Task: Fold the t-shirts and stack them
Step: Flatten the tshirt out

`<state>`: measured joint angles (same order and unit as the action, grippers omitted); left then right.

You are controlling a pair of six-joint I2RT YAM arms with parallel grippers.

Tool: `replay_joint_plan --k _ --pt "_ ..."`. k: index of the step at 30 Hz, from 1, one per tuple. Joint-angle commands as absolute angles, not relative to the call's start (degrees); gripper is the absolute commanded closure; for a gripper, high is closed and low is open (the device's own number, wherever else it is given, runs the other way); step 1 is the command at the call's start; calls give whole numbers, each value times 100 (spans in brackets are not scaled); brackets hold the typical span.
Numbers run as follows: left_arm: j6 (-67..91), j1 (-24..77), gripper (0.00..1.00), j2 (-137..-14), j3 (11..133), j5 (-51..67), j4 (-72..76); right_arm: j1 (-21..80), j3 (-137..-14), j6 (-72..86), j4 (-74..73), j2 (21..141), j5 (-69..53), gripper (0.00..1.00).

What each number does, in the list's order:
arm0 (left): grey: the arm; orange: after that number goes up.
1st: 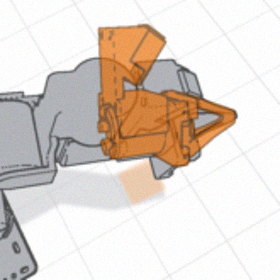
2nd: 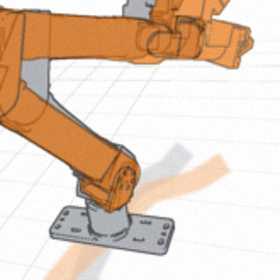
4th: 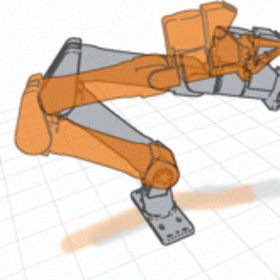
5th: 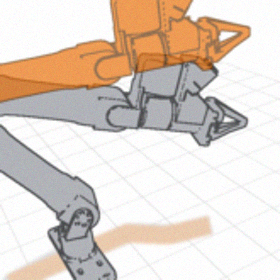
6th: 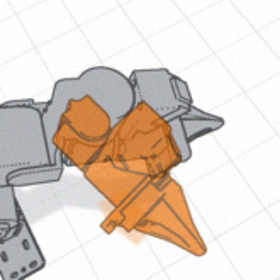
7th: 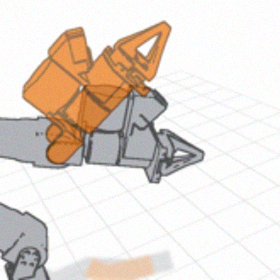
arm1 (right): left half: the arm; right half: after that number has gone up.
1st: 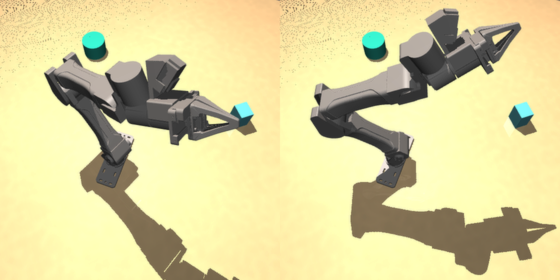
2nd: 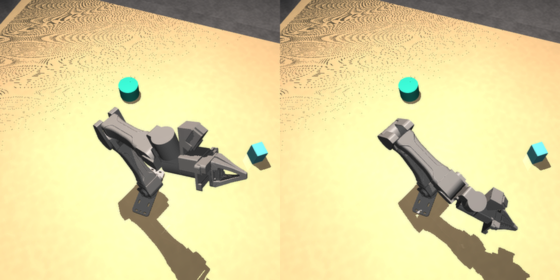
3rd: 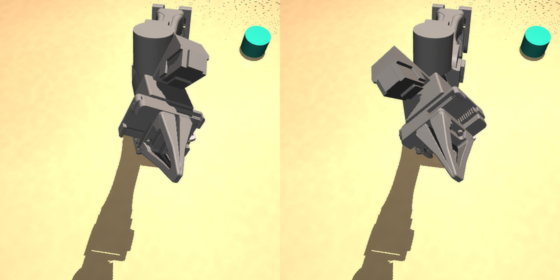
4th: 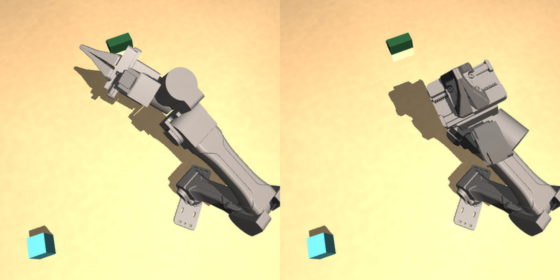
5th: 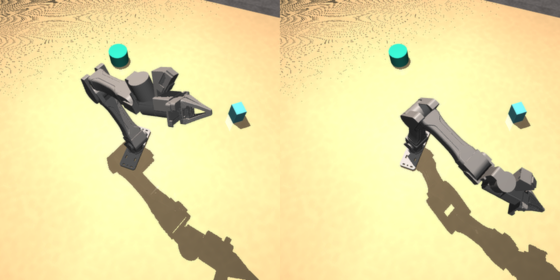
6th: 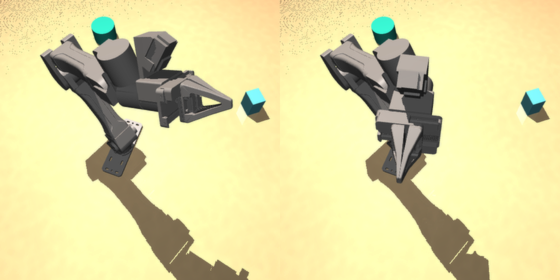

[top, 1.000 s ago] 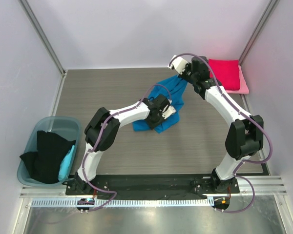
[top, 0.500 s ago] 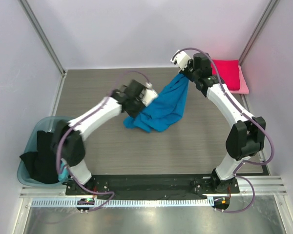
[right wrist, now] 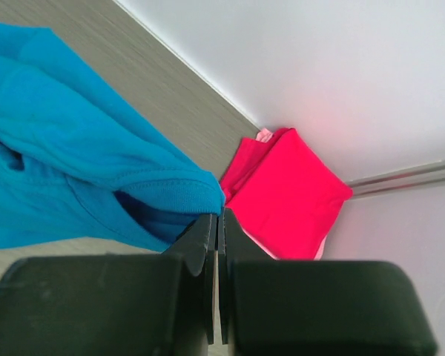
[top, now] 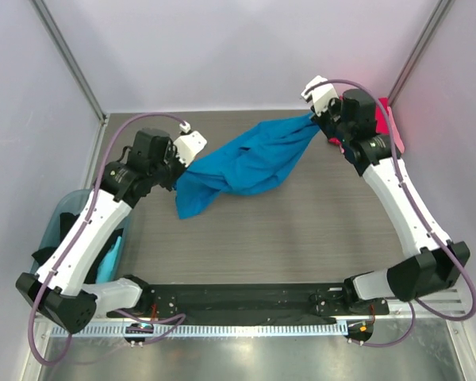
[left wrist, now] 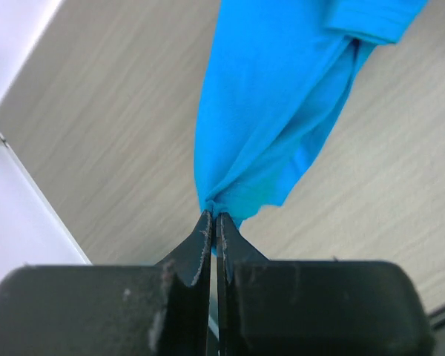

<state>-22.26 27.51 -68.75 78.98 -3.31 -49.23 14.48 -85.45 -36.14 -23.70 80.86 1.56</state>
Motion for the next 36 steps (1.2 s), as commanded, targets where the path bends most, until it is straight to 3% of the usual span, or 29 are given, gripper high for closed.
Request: replay_joint_plan --k 1,8,15,20,24,25,26,27,31,32,33,36 --pt "-2443 2690 100 -6392 7997 -194 -5404 1424 -8176 -3279 -2812 7386 -130 99" --pt "-2478 2593 100 -5818 7535 -255 -5195 1398 -6830 -2840 -2927 6232 -71 99" --pt "-2970 2549 100 -7071 6890 -238 -4616 1319 -6793 -2856 -2128 7433 493 99" --pt "-2910 2216 90 -8532 8127 333 -5123 1292 -7908 -2813 -2065 8524 220 99" --pt "-2593 1872 89 -8956 9008 764 -5502 1275 -8498 -2821 -2118 8789 220 99" --pt "-2601 1872 83 -8904 9096 747 -5528 1274 -8534 -2813 -2127 8763 211 99" --pt "-2584 1863 83 -8834 9114 817 -5563 1274 -8525 -2804 -2127 8737 202 99" --pt "-2567 1872 100 -8763 9097 852 -5590 1274 -8482 -2795 -2118 8684 185 99" --pt "-2190 1854 100 -8333 8684 1318 -5537 1274 -8043 -2742 -2127 8420 97 99" --pt "-2128 1846 92 -8289 8510 1371 -5546 1274 -7964 -2716 -2127 8289 79 99" --pt "-2092 1854 71 -8288 8430 1484 -5633 1266 -7798 -2716 -2118 8227 70 99" --pt "-2214 1916 62 -8183 7861 1407 -5695 1274 -7568 -2759 -2127 8025 79 99"
